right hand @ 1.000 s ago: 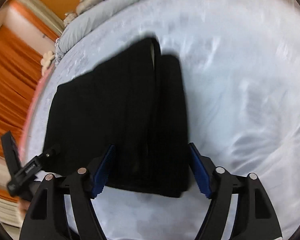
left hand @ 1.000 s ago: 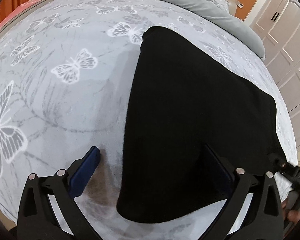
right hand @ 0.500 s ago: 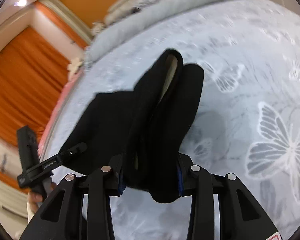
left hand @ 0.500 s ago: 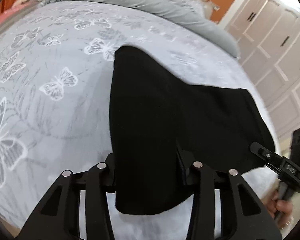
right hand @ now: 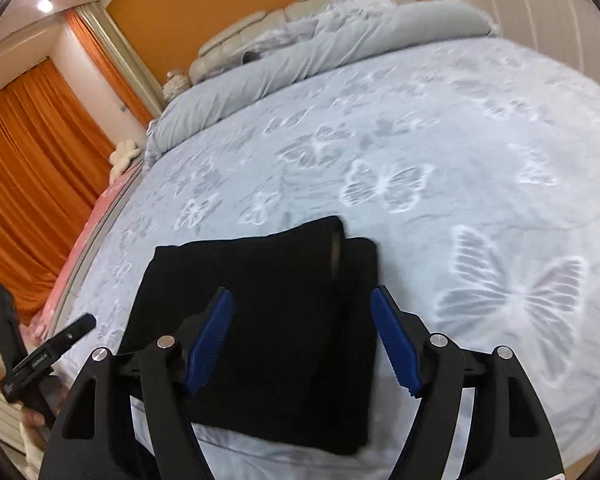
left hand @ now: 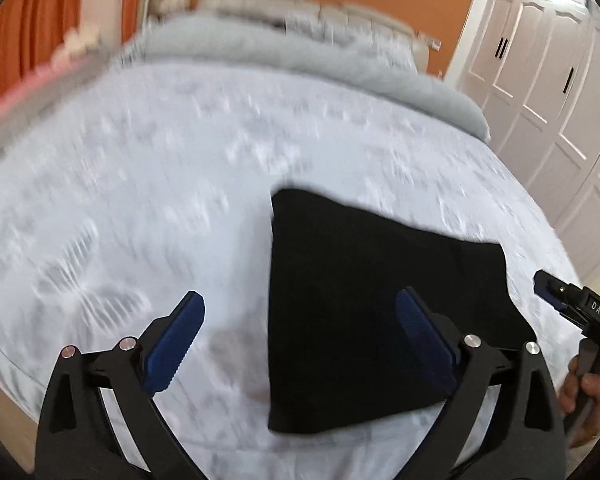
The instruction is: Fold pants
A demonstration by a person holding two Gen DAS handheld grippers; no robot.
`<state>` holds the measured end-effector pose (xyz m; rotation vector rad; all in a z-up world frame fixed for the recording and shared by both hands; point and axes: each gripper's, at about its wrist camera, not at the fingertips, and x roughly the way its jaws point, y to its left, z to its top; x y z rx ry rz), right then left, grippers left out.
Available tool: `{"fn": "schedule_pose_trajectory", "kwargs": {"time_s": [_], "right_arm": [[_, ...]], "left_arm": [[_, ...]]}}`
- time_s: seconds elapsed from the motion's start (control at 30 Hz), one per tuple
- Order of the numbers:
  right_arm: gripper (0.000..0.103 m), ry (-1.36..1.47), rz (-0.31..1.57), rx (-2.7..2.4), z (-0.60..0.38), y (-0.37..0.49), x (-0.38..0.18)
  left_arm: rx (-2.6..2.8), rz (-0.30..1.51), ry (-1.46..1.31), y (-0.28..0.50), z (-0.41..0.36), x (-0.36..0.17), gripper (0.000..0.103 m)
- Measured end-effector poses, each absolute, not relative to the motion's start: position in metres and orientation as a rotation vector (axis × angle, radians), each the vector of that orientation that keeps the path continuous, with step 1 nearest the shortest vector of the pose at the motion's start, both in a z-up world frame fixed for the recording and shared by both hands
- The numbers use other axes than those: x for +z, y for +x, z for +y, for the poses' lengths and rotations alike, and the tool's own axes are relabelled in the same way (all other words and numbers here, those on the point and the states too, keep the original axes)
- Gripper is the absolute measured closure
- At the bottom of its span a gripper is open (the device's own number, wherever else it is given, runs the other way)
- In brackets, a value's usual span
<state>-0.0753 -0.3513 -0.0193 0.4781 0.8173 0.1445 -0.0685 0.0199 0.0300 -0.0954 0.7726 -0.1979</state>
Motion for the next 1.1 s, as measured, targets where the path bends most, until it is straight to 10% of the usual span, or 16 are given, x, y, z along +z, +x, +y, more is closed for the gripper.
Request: {"fn": "schedule_pose_trajectory", "kwargs": {"time_s": [0.17,0.27,0.9,1.1], "right_arm": [[0.038,0.333,0.975,0.099,-0.311,-0.047,-0.052],[0.081,0.212,0.948,0.105,-0.289,-0.053,-0.048],[0.071,0.155,0.763,0.141,-0.279,-0.057,0.016],[0.090,0.140,0.985,0.078,-0.275,0.001,-0.043]], "left_arm": [[-0.126,0.816,0.095,-0.054,-0.020,0.008,0.008],[-0.087,0.849,0.174,-0.057,-0.036,-0.015,0.008],[-0.046,0.865,0.216,-0.055,-0.044,-0.037,0.005],[-0.058,0.869,0.213,-0.052,-0.045,-0.037,0.005]]}}
